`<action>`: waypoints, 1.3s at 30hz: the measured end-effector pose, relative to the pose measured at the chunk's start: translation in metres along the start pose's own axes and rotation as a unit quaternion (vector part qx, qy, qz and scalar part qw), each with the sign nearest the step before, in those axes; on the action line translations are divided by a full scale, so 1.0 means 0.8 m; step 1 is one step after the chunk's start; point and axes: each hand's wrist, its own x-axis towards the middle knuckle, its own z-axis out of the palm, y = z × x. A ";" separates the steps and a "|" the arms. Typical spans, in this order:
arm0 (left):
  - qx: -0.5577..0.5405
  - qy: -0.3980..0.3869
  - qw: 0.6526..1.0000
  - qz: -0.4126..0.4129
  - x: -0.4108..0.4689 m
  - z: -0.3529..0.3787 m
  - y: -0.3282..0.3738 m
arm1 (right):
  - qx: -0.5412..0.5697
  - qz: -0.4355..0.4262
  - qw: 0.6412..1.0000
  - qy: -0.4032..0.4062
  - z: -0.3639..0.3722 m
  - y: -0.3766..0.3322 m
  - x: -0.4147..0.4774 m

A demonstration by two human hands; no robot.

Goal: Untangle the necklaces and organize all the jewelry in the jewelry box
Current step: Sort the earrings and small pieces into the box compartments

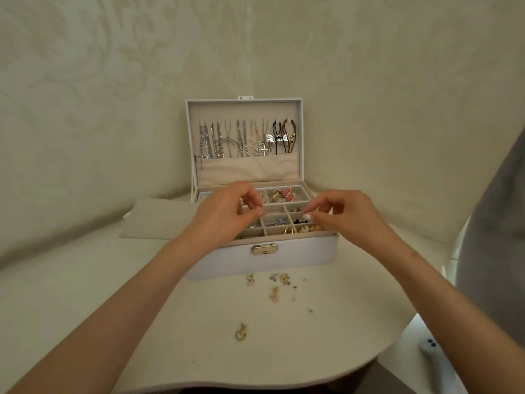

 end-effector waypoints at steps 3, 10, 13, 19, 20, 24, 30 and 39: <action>-0.018 -0.011 0.999 0.027 -0.032 -0.004 -0.005 | -0.017 -0.003 0.996 -0.087 0.016 -0.013 -0.031; 0.019 0.000 0.991 0.129 -0.075 0.000 -0.020 | -0.181 -0.054 0.973 -0.131 0.069 -0.024 -0.053; 0.039 0.004 0.990 0.137 -0.088 -0.006 -0.018 | -0.197 -0.055 0.970 -0.134 0.077 -0.023 -0.053; -0.051 -0.179 0.981 0.053 -0.114 -0.017 0.002 | -0.108 0.009 0.987 -0.119 0.076 -0.015 -0.050; -0.046 -0.215 0.974 0.049 -0.116 -0.017 0.003 | -0.063 0.030 0.990 -0.119 0.074 -0.015 -0.050; -0.021 -0.290 0.955 0.056 -0.120 -0.010 0.000 | 0.033 0.080 0.988 -0.127 0.068 -0.015 -0.051; 0.015 -0.237 0.969 0.065 -0.123 -0.002 -0.014 | -0.011 0.061 0.988 -0.145 0.077 -0.010 -0.056; 0.027 -0.131 0.991 0.019 -0.125 0.006 -0.032 | -0.200 -0.104 0.965 -0.131 0.102 -0.032 -0.063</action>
